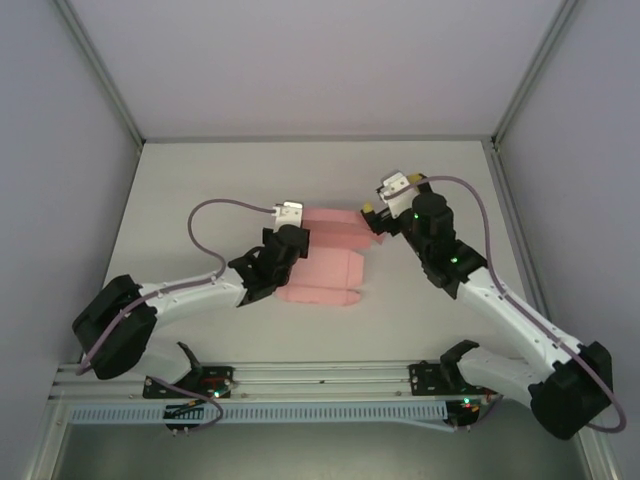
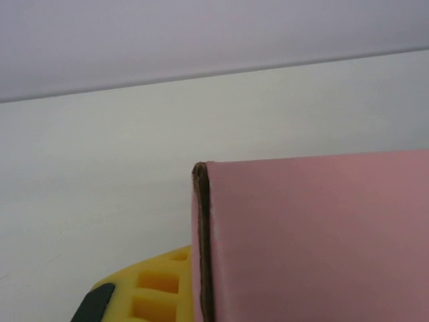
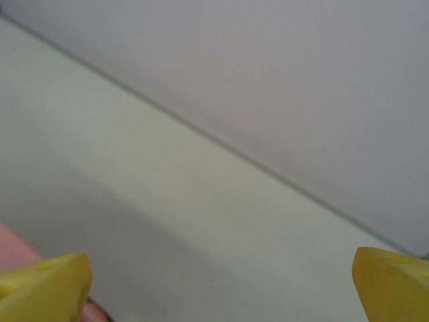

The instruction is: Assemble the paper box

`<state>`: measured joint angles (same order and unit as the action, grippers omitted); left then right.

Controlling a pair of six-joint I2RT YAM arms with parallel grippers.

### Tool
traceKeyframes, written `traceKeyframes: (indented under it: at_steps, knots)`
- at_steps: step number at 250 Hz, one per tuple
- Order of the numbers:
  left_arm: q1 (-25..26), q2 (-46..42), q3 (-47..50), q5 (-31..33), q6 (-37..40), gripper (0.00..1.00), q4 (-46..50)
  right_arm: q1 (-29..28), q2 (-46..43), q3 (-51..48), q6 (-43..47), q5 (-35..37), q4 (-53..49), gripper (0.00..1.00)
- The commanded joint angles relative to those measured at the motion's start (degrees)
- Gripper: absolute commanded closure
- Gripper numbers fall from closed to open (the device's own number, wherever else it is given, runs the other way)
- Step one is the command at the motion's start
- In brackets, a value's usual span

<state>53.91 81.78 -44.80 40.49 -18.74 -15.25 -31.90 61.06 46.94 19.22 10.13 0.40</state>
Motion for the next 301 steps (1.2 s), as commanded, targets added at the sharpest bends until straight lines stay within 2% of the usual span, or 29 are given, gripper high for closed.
traceKeyframes:
  at_steps: [1, 46, 90, 107, 133, 181, 220, 266, 301]
  knots:
    - [0.19, -1.62, -0.02, 0.68, -2.2, 1.0, 1.4, 0.2, 2.83, 0.4, -3.49, -7.16, -3.99, 0.0]
    - [0.19, -2.15, 0.06, -1.67, -3.1, 1.0, 0.66, 0.18, 5.86, -0.74, -5.57, -12.04, 2.51, 0.0]
    - [0.21, -1.64, -0.92, -5.43, -5.24, 1.0, 0.69, 0.3, 7.75, -3.74, -9.74, -28.38, 14.88, 0.0]
    - [0.19, -1.71, -1.51, -6.4, -6.22, 1.0, 1.1, 0.29, 7.86, -5.1, -12.06, -31.78, 20.22, 0.0]
    - [0.17, -2.13, -1.69, -7.33, -6.77, 1.0, 0.63, 0.29, 6.61, -7.27, -14.48, -29.65, 26.21, 0.0]
    - [0.16, -2.98, -1.59, -8.82, -10.44, 1.0, 0.75, 0.77, 0.89, -11.1, -22.72, -16.74, 32.29, 0.0]
    - [-0.18, -3.82, -1.56, -7.14, -13.49, 1.0, 2.07, 0.88, -4.9, -11.48, -21.42, -17.57, 24.78, 0.0]
    - [-1.71, -4.42, -2.28, -5.55, -17.01, 1.0, 6.74, 0.97, -14.29, -11.26, -22.66, -9.57, 6.15, 0.0]
    - [-2.27, -4.76, -2.8, -4.87, -18.08, 1.0, 9.01, 1.03, -17.92, -12.56, -20.49, -6.8, -4.02, 0.0]
